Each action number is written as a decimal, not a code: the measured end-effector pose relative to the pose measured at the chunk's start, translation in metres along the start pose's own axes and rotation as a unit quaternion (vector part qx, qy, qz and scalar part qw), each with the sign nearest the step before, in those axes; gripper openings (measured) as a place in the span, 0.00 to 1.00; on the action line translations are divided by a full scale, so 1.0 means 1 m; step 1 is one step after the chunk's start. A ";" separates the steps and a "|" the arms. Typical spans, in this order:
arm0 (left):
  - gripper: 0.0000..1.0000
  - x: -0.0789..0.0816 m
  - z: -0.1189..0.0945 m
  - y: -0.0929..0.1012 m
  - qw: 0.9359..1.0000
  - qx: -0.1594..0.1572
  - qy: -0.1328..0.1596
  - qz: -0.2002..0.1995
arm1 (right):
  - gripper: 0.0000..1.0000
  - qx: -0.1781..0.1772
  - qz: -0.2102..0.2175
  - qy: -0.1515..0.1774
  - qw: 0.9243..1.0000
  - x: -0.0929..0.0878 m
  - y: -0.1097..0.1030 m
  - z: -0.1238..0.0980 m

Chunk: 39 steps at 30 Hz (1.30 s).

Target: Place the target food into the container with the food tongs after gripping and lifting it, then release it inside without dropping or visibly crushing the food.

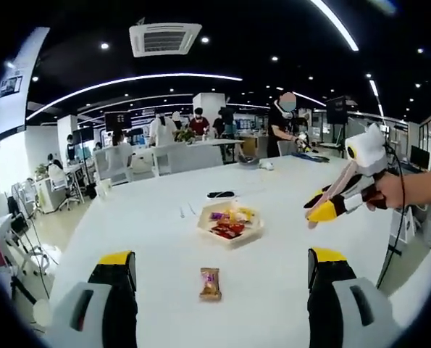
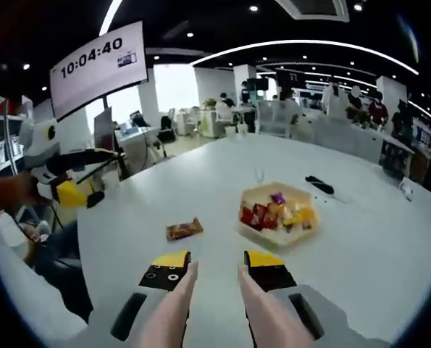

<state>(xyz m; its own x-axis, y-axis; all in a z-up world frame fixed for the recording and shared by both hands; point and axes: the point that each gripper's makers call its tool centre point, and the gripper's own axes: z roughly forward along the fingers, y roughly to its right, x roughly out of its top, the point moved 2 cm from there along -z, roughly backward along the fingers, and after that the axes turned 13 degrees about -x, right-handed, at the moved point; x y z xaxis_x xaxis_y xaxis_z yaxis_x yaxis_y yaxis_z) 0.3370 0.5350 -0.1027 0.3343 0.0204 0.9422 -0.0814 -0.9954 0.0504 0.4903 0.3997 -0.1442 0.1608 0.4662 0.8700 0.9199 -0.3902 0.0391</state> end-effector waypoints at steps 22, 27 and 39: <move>0.99 -0.024 -0.053 -0.044 1.000 0.006 0.005 -0.014 | 0.28 0.065 -0.045 -0.051 0.996 0.029 -0.093 0.114; 0.99 -0.028 -0.061 -0.055 1.000 0.015 0.004 -0.017 | 0.28 0.089 -0.077 -0.055 0.992 0.027 -0.106 0.130; 0.99 -0.043 -0.070 -0.067 0.999 0.037 0.001 -0.034 | 0.28 0.065 -0.042 -0.103 0.992 0.003 -0.109 0.158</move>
<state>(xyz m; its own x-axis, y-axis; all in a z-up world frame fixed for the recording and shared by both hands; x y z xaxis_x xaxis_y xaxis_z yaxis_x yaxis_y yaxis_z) 0.2624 0.6075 -0.1238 0.3358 0.0890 0.9377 0.0107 -0.9958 0.0907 0.4474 0.5690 -0.2232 0.1394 0.6498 0.7473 0.9692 -0.2441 0.0315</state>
